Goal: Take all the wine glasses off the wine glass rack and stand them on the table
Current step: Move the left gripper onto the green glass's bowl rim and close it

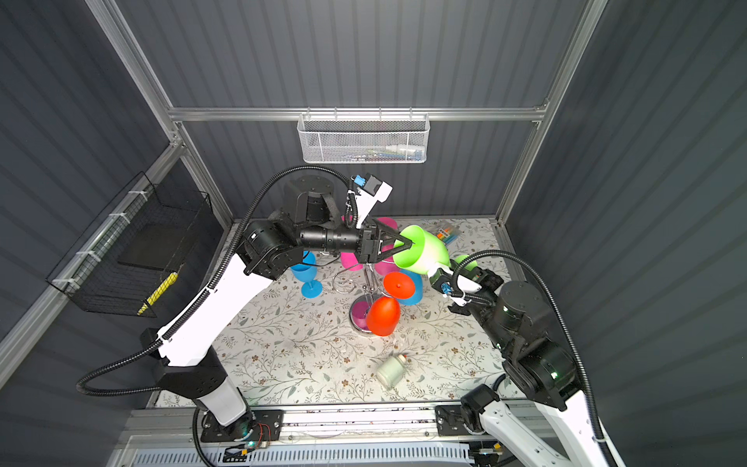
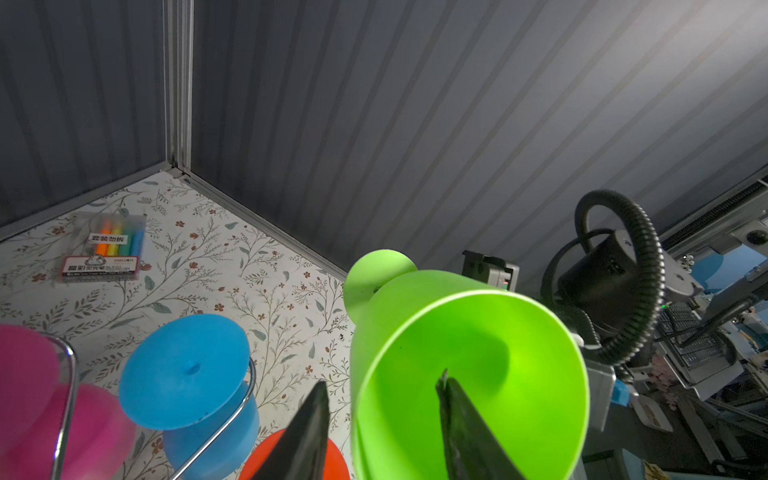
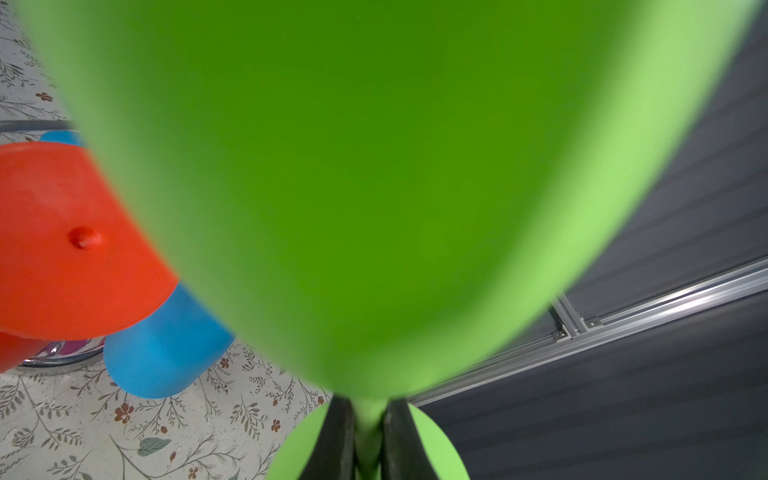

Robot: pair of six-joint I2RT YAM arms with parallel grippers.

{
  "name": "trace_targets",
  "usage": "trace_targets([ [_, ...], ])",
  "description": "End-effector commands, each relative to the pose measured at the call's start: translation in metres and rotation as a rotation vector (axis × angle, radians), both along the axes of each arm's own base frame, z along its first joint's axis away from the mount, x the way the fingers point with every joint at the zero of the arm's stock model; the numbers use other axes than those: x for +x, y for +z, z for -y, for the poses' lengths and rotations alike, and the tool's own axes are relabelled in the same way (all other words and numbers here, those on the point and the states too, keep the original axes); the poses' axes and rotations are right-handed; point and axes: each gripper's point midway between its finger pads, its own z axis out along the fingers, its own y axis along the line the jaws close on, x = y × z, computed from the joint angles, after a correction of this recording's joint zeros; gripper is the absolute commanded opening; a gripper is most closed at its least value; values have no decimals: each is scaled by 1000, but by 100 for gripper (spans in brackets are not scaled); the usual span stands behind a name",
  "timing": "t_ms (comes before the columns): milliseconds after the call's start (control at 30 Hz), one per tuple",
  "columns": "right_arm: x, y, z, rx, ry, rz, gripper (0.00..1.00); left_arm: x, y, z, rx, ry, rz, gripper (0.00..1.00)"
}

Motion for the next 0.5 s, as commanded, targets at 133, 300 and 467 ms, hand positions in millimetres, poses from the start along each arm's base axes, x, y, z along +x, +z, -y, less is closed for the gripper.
trace_targets([
  [133, 2, 7, -1, -17, -18, 39, 0, -2, 6, -2, -10, -6, -8, 27],
  [300, 1, 9, -1, -18, -20, 46, 0, -2, 4, -2, -4, -2, -8, 18],
  [467, 1, 9, -2, -19, -19, 47, 0, -2, 4, -3, -4, -2, -7, 8],
])
